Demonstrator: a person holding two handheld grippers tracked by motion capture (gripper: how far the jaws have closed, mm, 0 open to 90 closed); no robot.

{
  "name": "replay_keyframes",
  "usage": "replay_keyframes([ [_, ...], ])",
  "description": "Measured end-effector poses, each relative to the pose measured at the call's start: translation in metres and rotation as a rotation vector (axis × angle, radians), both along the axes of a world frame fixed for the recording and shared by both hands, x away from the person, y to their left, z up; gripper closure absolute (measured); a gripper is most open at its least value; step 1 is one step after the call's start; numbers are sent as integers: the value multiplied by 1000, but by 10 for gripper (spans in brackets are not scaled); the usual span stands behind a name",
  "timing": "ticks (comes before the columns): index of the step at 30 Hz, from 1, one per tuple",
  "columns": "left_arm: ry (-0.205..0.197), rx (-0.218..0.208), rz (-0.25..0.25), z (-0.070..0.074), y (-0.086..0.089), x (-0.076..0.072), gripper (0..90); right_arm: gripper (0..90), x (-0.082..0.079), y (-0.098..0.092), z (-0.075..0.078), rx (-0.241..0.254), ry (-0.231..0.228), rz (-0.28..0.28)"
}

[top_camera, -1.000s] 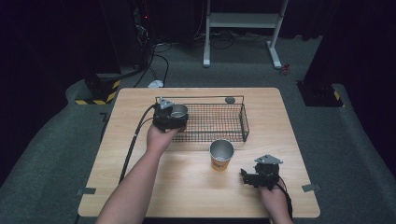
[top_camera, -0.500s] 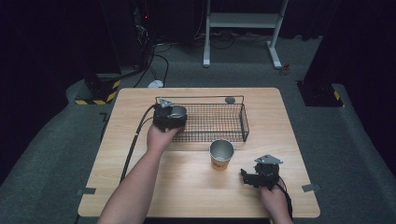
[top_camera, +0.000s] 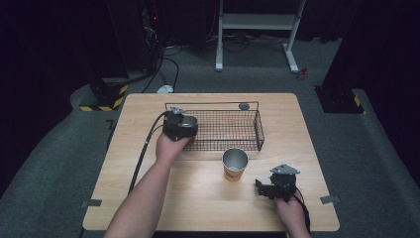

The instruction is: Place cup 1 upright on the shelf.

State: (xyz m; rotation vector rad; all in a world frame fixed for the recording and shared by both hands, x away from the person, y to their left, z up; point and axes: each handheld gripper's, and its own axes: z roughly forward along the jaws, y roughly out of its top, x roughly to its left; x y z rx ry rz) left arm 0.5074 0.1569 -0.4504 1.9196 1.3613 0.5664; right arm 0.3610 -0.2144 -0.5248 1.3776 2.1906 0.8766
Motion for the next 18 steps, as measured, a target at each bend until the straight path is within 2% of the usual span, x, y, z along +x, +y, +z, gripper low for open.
replay_keyframes([
  [7, 25, 21, -2, -1, -3, 3, 187, 81, 0, 0, 0, -1, -1, 0],
  [12, 39, 19, -1, -2, -5, 4, 187, 81, 0, 0, 0, -1, 0, 0],
  [15, 53, 41, -2, -3, -8, 5, 186, 81, 0, 0, 0, -1, -1, 0],
  [18, 63, 46, -1, -4, -9, 6, 185, 81, 0, 0, 0, -1, 0, 0],
])
